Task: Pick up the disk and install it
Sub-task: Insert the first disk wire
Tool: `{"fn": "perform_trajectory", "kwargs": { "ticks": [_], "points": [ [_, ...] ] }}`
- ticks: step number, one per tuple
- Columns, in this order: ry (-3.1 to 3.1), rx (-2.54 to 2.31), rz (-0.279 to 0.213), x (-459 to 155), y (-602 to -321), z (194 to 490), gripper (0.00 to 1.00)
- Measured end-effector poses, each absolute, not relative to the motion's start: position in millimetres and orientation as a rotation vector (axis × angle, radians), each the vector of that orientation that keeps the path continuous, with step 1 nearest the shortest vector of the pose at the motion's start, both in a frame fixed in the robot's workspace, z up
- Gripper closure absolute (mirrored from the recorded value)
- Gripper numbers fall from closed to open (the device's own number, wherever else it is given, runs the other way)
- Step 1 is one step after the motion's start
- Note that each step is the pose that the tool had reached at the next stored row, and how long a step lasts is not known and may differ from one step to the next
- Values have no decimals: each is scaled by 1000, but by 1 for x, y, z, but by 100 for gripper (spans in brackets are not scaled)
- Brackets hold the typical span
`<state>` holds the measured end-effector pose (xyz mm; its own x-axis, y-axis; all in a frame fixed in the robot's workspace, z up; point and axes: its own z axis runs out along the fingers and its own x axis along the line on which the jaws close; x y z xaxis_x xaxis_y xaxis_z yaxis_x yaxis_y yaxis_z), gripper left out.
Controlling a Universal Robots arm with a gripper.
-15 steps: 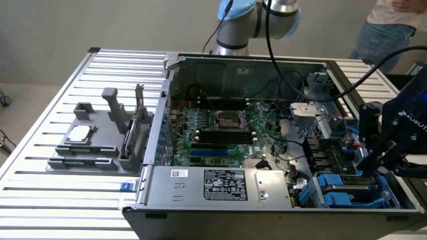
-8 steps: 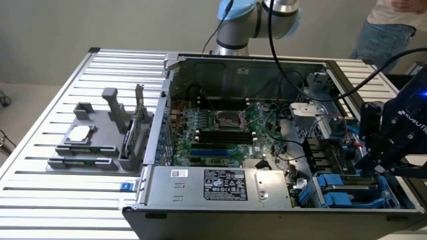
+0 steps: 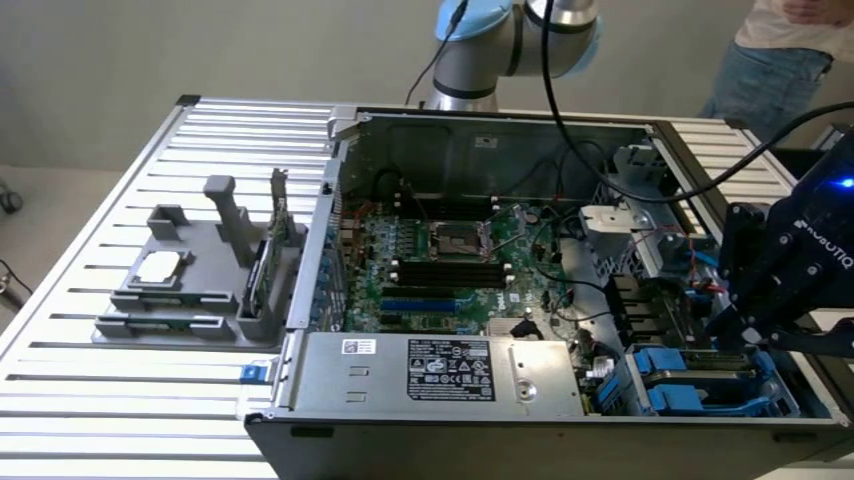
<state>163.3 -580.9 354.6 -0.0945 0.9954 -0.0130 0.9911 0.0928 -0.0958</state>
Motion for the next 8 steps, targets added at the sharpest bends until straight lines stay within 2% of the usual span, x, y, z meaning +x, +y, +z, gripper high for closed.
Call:
{"fn": "perform_trajectory", "kwargs": {
  "ticks": [8],
  "points": [
    [-2189,-2159,128,163,-580,352,84]
  ]
}}
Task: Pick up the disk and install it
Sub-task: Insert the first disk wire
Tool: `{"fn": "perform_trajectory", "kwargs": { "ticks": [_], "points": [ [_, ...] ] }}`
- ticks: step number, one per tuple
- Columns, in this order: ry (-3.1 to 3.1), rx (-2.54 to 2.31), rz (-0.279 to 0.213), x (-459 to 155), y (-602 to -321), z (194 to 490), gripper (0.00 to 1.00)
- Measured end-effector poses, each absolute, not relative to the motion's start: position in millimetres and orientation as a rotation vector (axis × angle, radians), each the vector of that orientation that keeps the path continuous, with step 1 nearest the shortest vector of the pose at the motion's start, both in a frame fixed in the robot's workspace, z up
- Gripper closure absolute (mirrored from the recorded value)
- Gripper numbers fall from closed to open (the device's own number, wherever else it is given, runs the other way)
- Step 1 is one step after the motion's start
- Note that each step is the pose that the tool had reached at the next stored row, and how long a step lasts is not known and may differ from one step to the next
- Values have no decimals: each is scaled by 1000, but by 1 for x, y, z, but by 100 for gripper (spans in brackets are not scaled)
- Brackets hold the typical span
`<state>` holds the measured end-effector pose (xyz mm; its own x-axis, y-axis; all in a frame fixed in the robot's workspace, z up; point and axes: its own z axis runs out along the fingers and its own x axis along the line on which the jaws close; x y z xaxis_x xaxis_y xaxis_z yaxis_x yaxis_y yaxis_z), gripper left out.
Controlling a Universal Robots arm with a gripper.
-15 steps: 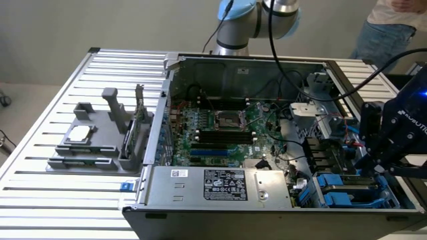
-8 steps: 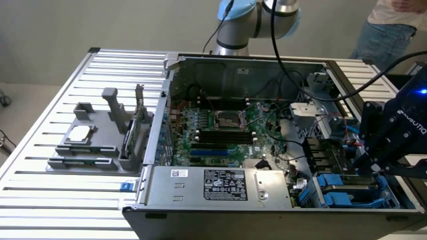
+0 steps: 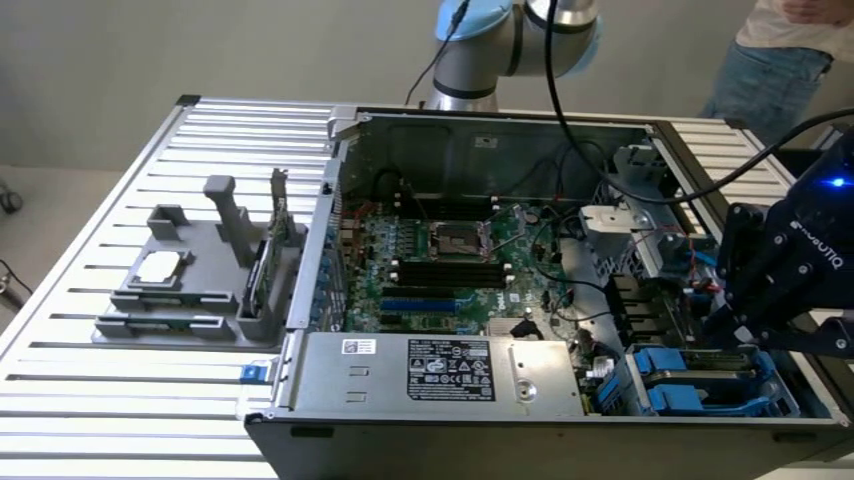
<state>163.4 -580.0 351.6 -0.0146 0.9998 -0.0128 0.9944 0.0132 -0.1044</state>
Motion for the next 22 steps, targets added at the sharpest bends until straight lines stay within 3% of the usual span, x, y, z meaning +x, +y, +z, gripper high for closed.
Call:
{"fn": "perform_trajectory", "kwargs": {
  "ticks": [22],
  "points": [
    [-2075,-2278,156,172,-572,351,84]
  ]
}}
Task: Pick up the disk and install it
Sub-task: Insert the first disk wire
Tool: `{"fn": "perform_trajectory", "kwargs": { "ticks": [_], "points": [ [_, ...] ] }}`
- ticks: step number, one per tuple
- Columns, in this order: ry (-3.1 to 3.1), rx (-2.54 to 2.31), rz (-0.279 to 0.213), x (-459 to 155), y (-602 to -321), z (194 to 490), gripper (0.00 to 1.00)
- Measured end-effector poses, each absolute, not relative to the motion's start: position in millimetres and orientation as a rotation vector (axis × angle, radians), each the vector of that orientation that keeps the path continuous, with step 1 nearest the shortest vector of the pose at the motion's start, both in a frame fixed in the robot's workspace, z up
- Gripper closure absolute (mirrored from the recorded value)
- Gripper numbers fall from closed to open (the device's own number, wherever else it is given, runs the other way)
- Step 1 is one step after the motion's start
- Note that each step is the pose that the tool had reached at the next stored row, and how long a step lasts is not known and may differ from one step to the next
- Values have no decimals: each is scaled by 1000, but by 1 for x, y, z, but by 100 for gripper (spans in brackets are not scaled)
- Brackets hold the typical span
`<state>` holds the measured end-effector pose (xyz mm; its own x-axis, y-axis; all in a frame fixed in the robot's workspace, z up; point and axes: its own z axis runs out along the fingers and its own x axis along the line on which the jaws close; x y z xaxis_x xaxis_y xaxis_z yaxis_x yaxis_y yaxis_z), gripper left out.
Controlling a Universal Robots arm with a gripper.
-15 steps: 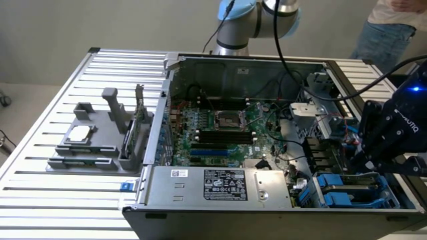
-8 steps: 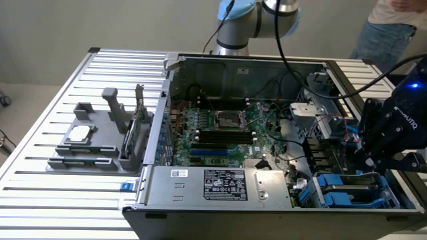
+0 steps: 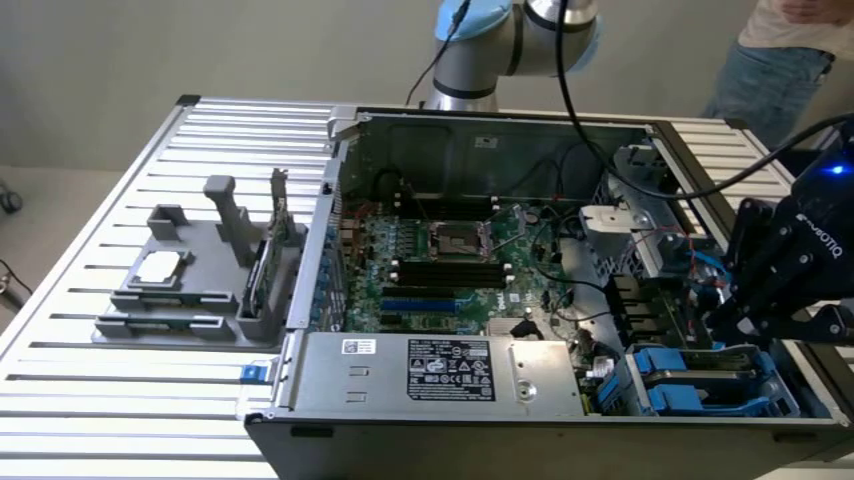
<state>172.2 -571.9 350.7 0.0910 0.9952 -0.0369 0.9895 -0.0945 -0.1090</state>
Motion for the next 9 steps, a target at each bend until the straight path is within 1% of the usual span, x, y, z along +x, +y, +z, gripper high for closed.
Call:
{"fn": "perform_trajectory", "kwargs": {
  "ticks": [4,9],
  "points": [
    [-2068,-2279,166,174,-572,351,84],
    [-2057,-2273,236,175,-571,350,84]
  ]
}}
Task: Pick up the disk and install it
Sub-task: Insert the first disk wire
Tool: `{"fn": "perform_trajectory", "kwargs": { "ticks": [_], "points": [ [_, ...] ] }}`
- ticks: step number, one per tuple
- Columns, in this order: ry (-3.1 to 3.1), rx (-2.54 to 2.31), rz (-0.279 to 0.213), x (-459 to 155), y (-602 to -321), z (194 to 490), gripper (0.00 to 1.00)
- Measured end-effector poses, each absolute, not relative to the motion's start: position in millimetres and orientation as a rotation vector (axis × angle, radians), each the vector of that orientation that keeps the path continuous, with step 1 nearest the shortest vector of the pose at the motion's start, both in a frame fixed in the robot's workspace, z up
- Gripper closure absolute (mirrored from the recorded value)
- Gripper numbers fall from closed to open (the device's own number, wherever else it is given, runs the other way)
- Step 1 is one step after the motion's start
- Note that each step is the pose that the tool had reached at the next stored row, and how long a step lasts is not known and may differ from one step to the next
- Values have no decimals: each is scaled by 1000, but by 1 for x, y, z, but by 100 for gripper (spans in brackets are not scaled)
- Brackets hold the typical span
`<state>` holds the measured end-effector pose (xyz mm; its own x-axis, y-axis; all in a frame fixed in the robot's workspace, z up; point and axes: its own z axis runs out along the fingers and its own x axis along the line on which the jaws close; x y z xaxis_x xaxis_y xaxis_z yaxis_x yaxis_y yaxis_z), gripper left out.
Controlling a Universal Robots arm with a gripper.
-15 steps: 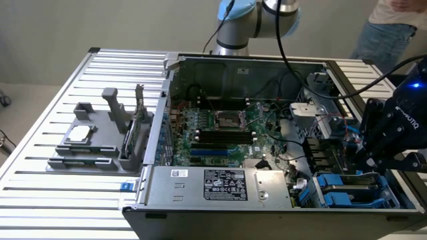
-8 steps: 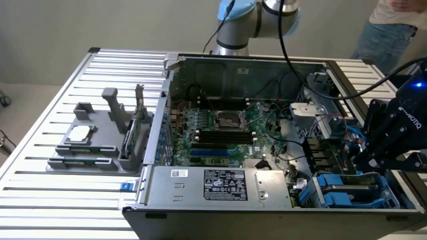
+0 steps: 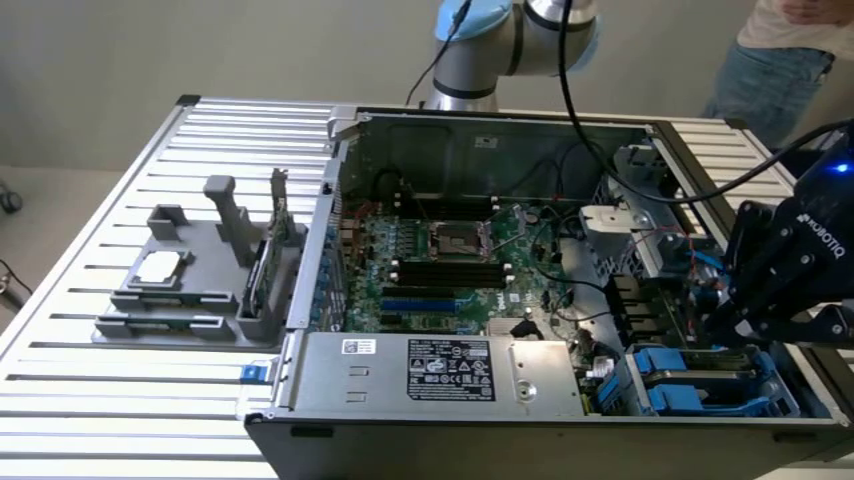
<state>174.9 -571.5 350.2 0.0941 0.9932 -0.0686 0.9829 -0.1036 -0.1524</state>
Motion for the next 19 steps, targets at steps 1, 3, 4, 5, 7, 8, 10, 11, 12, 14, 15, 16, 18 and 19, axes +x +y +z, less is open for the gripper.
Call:
{"fn": "perform_trajectory", "kwargs": {
  "ticks": [1,3,4,5,7,8,10,11,12,14,15,16,18,19],
  "points": [
    [-2056,-2273,245,176,-571,350,84],
    [-2055,-2273,258,178,-570,350,84],
    [-2054,-2272,264,179,-569,350,84],
    [-2053,-2271,270,181,-569,350,84],
    [-2050,-2267,284,184,-568,350,84],
    [-2048,-2265,290,185,-568,350,84],
    [-2046,-2263,297,187,-568,350,84],
    [-2045,-2262,299,188,-568,349,84],
    [-2044,-2261,302,188,-568,349,84],
    [-2043,-2260,309,189,-568,347,84],
    [-2042,-2260,314,189,-568,346,84],
    [-2042,-2260,318,189,-568,346,84],
    [-2042,-2260,326,190,-568,344,84],
    [-2042,-2260,330,190,-568,344,84]
  ]
}}
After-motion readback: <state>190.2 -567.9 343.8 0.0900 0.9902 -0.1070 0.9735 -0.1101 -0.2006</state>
